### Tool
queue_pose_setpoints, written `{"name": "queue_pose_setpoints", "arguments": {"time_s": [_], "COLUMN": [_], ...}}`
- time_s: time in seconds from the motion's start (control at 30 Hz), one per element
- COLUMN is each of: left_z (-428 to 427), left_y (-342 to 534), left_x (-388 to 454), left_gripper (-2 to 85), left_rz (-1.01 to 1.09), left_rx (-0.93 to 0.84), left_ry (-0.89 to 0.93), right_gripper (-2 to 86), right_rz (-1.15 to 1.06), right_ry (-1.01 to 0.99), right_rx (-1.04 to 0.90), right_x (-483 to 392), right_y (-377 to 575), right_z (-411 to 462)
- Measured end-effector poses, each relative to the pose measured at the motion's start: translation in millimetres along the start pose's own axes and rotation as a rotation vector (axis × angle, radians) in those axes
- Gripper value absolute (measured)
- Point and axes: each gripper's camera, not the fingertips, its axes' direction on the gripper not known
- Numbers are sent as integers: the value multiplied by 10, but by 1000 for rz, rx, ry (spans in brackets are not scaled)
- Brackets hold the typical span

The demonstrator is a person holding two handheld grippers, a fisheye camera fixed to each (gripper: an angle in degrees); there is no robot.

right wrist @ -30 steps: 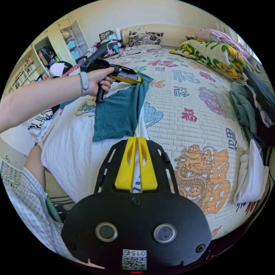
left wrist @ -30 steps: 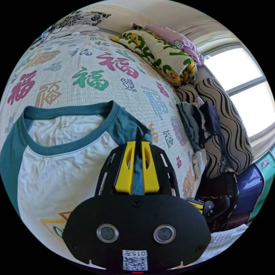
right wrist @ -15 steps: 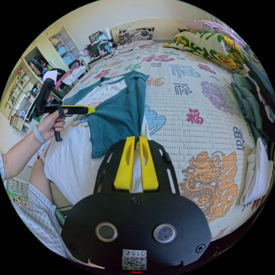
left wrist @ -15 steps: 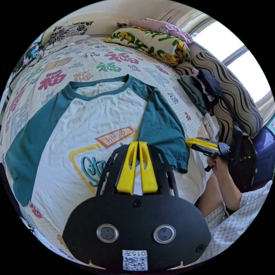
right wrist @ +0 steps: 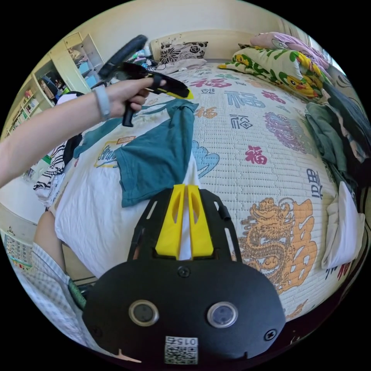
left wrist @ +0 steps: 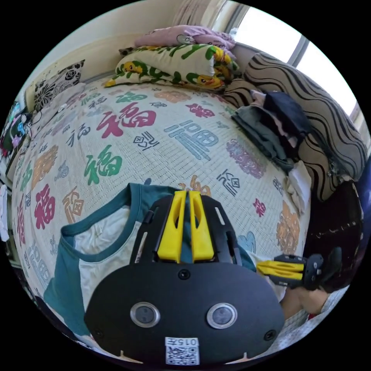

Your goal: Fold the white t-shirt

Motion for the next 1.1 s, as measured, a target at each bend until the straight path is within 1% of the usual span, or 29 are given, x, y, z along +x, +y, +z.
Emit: {"name": "queue_pose_setpoints", "arguments": {"time_s": [0.03, 0.07, 0.1, 0.13, 0.17, 0.23, 0.3, 0.33, 0.4, 0.43, 0.5, 0.53, 0.6, 0.7, 0.8, 0.87, 1.0, 1.03, 1.07, 1.1], "left_z": [16, 22, 1, -29, -145, -450, -945, -1076, -1597, -1720, -2153, -2249, -2560, -2688, -2685, -2631, -2484, -2443, -2344, -2279], "left_y": [7, 42, 110, 157, 287, 615, 1270, 1474, 2432, 2701, 3802, 4074, 5087, 5937, 6397, 6504, 6681, 6704, 6751, 6827], "left_x": [-19, -33, -44, -69, -145, -250, -460, -532, -893, -1000, -1433, -1530, -1849, -2184, -2501, -2653, -2918, -2963, -3079, -3201], "left_gripper": [3, -2, -4, -5, -6, -5, -3, -1, 7, 11, 31, 37, 47, 59, 70, 76, 82, 78, 69, 38], "left_rz": [-14, -7, -10, -27, -62, -50, -81, -94, -201, -237, -396, -435, -585, -685, -748, -749, -743, -735, -732, -749], "left_rx": [2, 2, -6, -3, 17, 105, 209, 231, 315, 331, 361, 362, 378, 354, 398, 425, 493, 488, 453, 430], "left_ry": [-20, -105, -245, -297, -321, -232, -131, -112, -74, -70, -103, -124, -202, -241, -205, -197, -259, -249, -202, -149], "right_gripper": [2, 2, 2, 1, 1, 0, 0, -2, -3, -4, -4, -5, -4, -1, 5, 12, 33, 40, 45, 47], "right_rz": [-5, -19, -26, -33, -28, -10, 15, 26, 24, 16, -5, -28, -82, -189, -290, -356, -442, -460, -478, -487], "right_ry": [-1, 2, 3, 1, -11, -33, -39, -25, 0, 6, -6, -27, -70, -148, -233, -302, -321, -312, -307, -306], "right_rx": [-1, 0, 2, 6, 8, 3, -2, 0, 7, 17, 40, 53, 55, 35, -4, -31, -89, -107, -128, -140], "right_x": [-42, -85, -107, -143, -165, -191, -221, -260, -355, -441, -610, -748, -1005, -1529, -2125, -2605, -3330, -3555, -3774, -3882], "right_y": [-17, -31, -37, -51, -72, -116, -158, -184, -233, -277, -374, -467, -660, -1076, -1559, -1950, -2539, -2730, -2918, -3013], "right_z": [-71, -141, -175, -245, -321, -451, -606, -726, -925, -1066, -1283, -1411, -1561, -1710, -1780, -1818, -1802, -1782, -1753, -1735]}}
